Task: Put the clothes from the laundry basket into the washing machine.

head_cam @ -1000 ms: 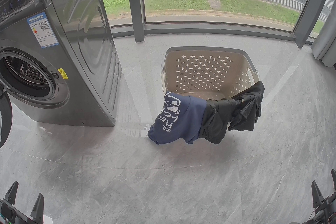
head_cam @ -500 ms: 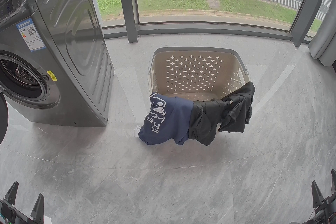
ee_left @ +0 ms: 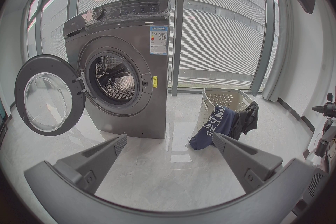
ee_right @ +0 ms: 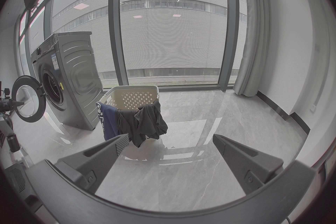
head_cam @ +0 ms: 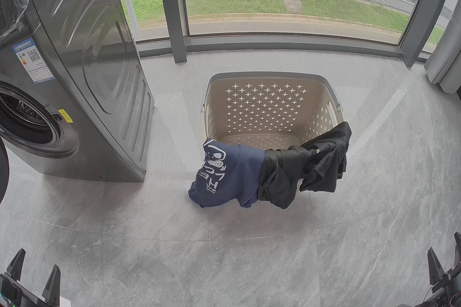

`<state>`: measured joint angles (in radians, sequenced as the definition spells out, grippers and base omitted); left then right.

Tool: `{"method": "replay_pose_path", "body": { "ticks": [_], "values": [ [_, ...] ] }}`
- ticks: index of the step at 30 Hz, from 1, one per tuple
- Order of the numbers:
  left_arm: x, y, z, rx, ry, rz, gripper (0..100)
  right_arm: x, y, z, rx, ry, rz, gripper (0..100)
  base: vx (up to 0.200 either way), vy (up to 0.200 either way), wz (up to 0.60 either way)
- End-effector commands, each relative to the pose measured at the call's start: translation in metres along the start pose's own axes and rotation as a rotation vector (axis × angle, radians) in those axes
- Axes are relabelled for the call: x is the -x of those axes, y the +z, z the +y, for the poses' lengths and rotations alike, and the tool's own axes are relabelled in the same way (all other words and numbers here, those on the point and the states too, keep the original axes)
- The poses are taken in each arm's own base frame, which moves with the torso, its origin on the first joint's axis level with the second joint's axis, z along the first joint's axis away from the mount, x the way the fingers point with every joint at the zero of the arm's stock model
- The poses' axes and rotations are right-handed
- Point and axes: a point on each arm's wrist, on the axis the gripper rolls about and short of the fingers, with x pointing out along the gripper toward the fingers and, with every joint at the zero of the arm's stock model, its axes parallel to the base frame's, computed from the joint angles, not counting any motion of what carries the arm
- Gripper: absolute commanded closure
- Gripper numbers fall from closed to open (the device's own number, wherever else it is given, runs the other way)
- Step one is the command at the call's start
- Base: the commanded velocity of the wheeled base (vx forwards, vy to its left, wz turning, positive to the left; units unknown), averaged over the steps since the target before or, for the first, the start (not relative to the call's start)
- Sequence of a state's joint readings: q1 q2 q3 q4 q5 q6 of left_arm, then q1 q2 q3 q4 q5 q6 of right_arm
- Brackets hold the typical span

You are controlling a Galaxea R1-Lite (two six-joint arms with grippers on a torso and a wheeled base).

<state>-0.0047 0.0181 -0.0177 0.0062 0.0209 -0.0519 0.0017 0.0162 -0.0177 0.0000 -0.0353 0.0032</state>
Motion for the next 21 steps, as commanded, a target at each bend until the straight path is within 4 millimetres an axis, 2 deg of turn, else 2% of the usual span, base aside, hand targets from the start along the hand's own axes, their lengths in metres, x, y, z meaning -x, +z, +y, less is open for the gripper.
{"method": "replay_pose_path", "body": {
  "ticks": [1, 2, 14, 21],
  "values": [
    [-0.0003, -0.0038, 0.0002, 0.000, 0.001, 0.004, 0, -0.0001, -0.0053, 0.0000, 0.000, 0.000, 0.001, 0, 0.000, 0.000, 0.00],
    [-0.0004, -0.0042, 0.0002, 0.000, 0.001, 0.006, 0, -0.0001, -0.0053, 0.0000, 0.000, 0.000, 0.001, 0, 0.000, 0.000, 0.00],
    [-0.0004, -0.0044, 0.0002, 0.000, 0.001, 0.007, 0, -0.0001, -0.0053, 0.0000, 0.000, 0.000, 0.001, 0, 0.000, -0.200, 0.00],
    [-0.0003, -0.0038, 0.0002, 0.000, 0.001, 0.004, 0, -0.0001, -0.0053, 0.0000, 0.000, 0.000, 0.001, 0, 0.000, 0.000, 0.00]
  ]
}}
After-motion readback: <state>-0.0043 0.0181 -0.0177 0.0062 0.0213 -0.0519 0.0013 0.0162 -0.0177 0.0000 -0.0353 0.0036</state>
